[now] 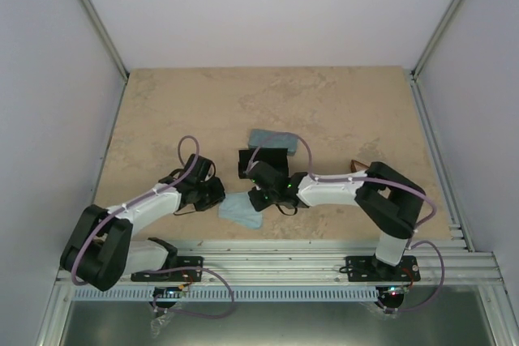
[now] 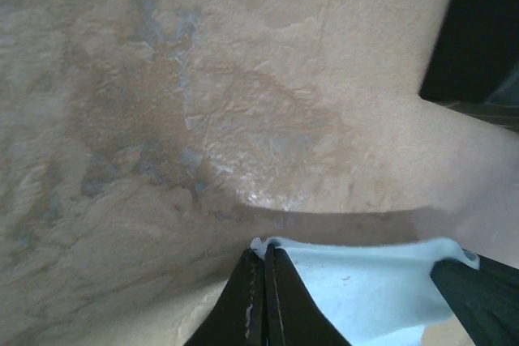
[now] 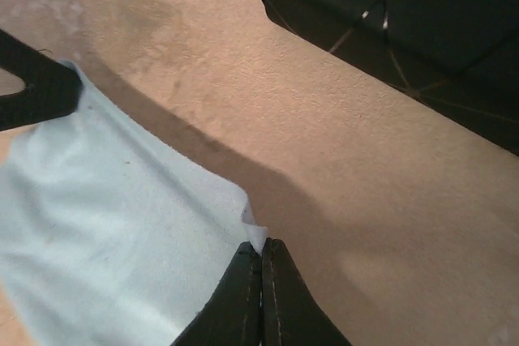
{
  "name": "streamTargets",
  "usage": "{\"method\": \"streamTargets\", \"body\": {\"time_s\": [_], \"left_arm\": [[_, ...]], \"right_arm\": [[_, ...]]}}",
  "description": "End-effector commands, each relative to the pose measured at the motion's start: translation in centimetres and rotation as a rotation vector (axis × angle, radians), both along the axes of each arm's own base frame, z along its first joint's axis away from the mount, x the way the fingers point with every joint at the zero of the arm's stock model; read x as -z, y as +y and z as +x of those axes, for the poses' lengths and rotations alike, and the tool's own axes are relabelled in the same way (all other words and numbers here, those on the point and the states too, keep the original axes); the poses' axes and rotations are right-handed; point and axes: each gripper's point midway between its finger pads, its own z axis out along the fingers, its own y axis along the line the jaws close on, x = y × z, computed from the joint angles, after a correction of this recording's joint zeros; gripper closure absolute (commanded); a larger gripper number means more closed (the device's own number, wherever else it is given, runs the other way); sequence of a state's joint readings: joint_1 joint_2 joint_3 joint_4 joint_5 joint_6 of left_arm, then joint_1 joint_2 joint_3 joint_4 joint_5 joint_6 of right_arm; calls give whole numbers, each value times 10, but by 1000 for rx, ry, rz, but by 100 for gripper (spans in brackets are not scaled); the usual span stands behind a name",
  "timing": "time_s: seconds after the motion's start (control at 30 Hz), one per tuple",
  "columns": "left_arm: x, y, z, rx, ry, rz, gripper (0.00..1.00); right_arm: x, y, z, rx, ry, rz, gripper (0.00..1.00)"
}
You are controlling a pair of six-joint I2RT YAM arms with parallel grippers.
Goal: Organize the sunglasses
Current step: Fold the glasses cleaning cloth at the center of the board.
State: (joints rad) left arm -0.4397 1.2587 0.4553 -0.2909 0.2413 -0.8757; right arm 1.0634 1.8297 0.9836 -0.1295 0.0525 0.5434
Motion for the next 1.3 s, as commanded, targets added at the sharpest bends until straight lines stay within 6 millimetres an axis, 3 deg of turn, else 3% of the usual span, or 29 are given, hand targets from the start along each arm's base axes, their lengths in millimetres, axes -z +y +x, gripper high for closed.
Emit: {"method": "streamTargets", "body": {"time_s": [0.0,0.23,0.57,0.7,0.83,0.97,1.13,1.27], "left_arm": [[-27,-4,3,45,-65,-15,100],[-74,-19,-11,117,-151,-156,100],[-103,-26,-52,156,-114,-315,100],[-109,-25,-56,135,-93,-335,100],[-93,-24,-46,103,-64,-296,100],[-82,-22,-19,62,-106,-227,100],[-83,-28,20,41,-196,-193,100],[-74,-29,40,44,-208,-138,100]], "right_arm": [[-38,-5,-4,-5,-35,72,100],[-88,-14,-27,-99,-68,204,100],[-108,-29,-88,-292,93,326,100],[-108,-36,-96,-263,149,321,100],[-87,-42,-79,-165,137,219,100],[-62,-47,-45,-72,41,96,100],[-66,-38,-3,-39,-117,97,100],[-63,-34,23,-30,-170,92,100]]}}
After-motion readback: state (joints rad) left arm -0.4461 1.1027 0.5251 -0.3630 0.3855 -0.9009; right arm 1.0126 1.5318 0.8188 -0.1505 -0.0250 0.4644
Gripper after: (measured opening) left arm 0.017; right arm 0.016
